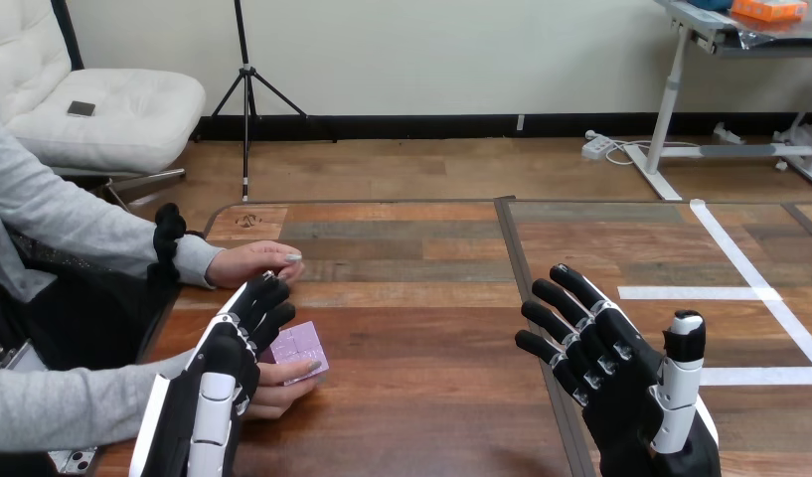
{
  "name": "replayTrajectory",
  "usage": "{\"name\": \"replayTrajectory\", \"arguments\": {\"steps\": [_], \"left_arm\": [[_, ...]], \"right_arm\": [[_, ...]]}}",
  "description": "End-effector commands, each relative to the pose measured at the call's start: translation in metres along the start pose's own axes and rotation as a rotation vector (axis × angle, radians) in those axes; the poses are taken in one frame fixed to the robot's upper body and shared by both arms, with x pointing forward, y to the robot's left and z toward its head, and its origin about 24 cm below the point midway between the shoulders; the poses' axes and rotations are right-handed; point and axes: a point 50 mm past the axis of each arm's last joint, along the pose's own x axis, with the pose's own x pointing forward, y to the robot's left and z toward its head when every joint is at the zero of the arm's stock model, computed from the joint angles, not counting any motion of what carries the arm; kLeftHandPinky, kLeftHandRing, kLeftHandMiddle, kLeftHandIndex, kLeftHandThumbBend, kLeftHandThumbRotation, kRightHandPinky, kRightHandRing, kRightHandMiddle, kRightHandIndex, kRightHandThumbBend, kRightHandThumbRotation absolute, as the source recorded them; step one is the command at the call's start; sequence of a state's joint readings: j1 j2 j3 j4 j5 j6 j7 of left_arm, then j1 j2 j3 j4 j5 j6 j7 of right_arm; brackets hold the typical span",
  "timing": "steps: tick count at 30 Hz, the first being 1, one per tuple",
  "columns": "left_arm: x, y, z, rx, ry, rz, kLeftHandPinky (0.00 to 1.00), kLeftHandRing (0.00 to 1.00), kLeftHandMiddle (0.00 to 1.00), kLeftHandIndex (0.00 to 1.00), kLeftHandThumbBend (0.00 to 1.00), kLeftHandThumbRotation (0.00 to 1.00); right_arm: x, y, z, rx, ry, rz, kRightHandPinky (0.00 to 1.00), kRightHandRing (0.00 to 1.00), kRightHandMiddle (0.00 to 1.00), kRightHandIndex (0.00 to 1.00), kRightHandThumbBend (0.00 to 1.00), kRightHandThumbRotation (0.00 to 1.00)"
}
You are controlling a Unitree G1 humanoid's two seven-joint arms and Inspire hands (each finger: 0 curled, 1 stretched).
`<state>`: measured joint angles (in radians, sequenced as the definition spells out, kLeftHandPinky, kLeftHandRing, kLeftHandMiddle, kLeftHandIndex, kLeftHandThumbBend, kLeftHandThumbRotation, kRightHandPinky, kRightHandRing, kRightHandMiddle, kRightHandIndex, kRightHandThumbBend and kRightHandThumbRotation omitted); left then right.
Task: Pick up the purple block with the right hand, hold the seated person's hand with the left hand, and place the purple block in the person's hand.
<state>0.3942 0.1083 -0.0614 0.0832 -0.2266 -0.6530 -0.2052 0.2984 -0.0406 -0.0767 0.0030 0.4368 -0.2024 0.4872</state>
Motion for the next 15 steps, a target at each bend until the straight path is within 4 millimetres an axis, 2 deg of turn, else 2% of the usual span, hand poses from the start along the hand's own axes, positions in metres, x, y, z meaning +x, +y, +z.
{"name": "replayTrajectory", "arguments": {"steps": [1, 15], "left_arm": [[0.0131, -0.0066, 0.0110, -0.023, -0.086, 0.006, 0.94, 0.87, 0.88, 0.87, 0.60, 1.00], [0.0139, -0.0060, 0.0118, -0.013, -0.087, 0.000, 0.92, 0.85, 0.86, 0.85, 0.61, 1.00]], "right_arm": [[0.0154, 0.0090, 0.0103, 0.007, -0.092, 0.031, 0.83, 0.88, 0.88, 0.87, 0.91, 1.00], [0.0180, 0.0089, 0.0066, -0.018, -0.088, 0.030, 0.83, 0.88, 0.88, 0.87, 0.92, 1.00]]}}
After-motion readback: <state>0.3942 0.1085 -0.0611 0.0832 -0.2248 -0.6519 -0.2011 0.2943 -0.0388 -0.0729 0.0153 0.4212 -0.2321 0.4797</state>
